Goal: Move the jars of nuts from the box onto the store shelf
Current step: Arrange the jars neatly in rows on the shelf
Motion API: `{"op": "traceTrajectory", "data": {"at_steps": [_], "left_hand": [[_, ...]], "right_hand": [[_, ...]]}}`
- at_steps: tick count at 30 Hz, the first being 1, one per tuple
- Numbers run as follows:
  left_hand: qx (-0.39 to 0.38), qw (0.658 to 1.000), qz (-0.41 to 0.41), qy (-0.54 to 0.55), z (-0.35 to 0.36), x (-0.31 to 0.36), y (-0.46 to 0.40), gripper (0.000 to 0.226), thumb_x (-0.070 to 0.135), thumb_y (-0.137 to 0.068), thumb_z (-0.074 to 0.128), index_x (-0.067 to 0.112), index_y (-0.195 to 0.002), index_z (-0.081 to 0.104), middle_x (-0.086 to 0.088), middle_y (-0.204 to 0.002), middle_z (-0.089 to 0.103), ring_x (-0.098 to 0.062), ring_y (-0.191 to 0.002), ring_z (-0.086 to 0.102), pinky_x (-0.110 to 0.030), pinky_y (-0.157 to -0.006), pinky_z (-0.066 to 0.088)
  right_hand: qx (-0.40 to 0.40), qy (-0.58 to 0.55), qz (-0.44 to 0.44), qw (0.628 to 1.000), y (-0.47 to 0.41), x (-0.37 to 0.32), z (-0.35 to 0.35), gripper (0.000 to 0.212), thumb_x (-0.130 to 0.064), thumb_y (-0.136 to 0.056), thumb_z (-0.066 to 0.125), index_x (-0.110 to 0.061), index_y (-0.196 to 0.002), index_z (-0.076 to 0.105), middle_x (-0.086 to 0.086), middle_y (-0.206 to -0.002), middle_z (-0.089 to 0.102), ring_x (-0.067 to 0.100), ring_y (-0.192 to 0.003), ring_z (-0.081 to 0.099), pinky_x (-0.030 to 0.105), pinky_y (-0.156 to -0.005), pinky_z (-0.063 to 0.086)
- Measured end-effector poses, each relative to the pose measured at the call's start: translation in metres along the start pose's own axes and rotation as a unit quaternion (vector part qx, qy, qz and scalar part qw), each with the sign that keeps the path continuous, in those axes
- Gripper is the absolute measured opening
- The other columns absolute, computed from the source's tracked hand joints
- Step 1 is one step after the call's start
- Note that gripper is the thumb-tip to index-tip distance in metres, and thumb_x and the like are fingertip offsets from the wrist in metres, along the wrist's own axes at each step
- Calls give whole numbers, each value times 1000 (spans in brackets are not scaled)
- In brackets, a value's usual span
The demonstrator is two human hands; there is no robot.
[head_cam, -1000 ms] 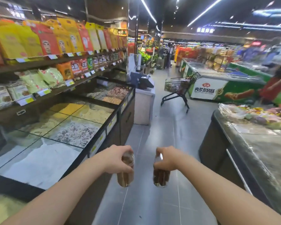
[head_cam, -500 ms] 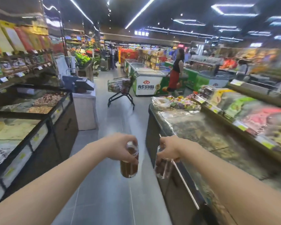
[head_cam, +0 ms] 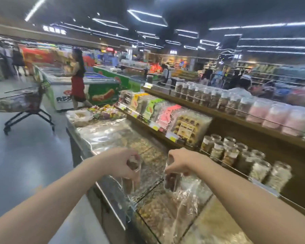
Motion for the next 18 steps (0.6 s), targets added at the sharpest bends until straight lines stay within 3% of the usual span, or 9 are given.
{"op": "traceTrajectory", "data": {"at_steps": [5,8,10,12,14,18], "left_hand": [[-22,996,89,-15,16,74,-78,62,57,-73,82,32,-124,56,16,-94,61,-9,-84,59,-27,-67,43],[-43,990,133,-4,29,116,-118,61,61,-71,82,38,-121,54,21,-92,56,1,-79,54,-23,-62,39],[-61,985,163,11,39,142,-143,64,61,-70,83,39,-123,53,18,-96,56,-1,-80,55,-23,-64,40],[-75,978,196,16,48,166,-169,64,58,-71,84,38,-124,54,15,-100,58,-3,-85,57,-26,-72,45],[-90,968,232,16,57,188,-196,60,57,-70,84,38,-120,56,14,-105,62,-5,-89,60,-29,-78,51],[-117,950,287,22,67,233,-252,55,59,-69,84,40,-113,58,16,-107,63,-4,-93,61,-31,-82,55]], "right_hand": [[32,-51,101,993,24,102,-2,54,-54,-79,72,-24,-120,53,2,-119,58,20,-89,66,37,-70,63],[40,-64,158,985,47,148,0,61,-51,-84,71,-21,-133,51,4,-129,57,22,-96,64,33,-74,58],[45,-71,196,977,59,177,5,57,-52,-84,71,-21,-128,54,4,-126,60,25,-104,63,34,-79,56],[36,-98,228,968,67,205,12,47,-50,-85,70,-22,-120,56,3,-121,61,22,-99,63,34,-76,57],[28,-118,258,958,75,230,17,41,-47,-87,69,-24,-119,57,3,-118,60,17,-90,63,30,-64,55],[41,-146,327,933,85,275,17,44,-39,-93,65,-25,-133,52,3,-121,57,12,-83,58,27,-62,51]]}}
Point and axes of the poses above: each hand's wrist, its own y-axis away from the middle knuckle, its own z-axis out of the palm, x = y × z, the point moved 3 cm from there along -y, towards the middle knuckle
